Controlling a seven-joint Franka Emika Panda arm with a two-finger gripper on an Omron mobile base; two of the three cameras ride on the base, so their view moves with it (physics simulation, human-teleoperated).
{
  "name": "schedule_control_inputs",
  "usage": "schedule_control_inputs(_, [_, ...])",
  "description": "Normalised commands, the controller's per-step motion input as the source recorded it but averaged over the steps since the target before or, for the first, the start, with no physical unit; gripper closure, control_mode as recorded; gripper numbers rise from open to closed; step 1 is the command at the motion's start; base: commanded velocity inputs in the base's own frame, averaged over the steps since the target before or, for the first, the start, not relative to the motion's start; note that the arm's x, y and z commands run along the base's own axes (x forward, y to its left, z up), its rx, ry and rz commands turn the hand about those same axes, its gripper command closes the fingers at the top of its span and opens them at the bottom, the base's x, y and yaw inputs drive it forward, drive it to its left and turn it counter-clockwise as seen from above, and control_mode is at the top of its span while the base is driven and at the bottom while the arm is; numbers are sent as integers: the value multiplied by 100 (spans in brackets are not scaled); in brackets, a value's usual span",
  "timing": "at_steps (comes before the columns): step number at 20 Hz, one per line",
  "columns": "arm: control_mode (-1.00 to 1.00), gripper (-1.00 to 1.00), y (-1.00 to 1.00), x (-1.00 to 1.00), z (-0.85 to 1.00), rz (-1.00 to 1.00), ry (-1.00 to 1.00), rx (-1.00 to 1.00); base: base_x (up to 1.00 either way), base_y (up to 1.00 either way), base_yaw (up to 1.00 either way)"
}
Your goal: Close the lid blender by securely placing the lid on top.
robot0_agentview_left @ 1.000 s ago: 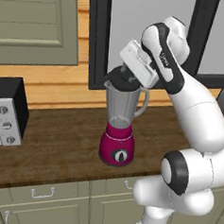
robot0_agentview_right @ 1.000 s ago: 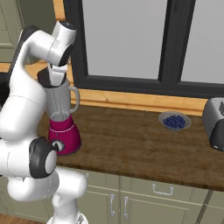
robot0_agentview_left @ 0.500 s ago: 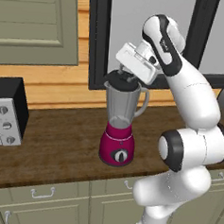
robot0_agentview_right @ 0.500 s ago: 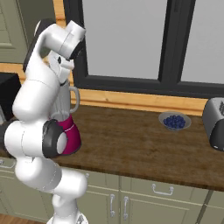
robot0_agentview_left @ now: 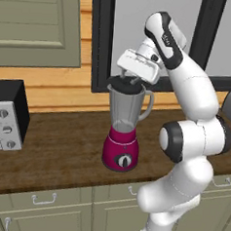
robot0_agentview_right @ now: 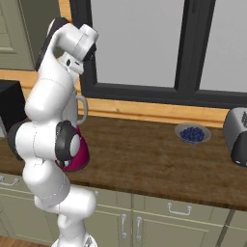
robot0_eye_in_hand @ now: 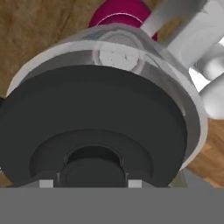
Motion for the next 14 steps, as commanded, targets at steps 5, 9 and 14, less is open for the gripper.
schedule_control_inputs(5, [-100, 100, 17, -44, -66, 0, -18, -21, 0, 0, 0])
schedule_control_inputs(9, [-100, 100, 13, -17, -59, 0, -23, -29, 0, 0, 0])
schedule_control_inputs(14, [-100, 100, 5, 0, -19, 0, -4, -16, 0, 0, 0])
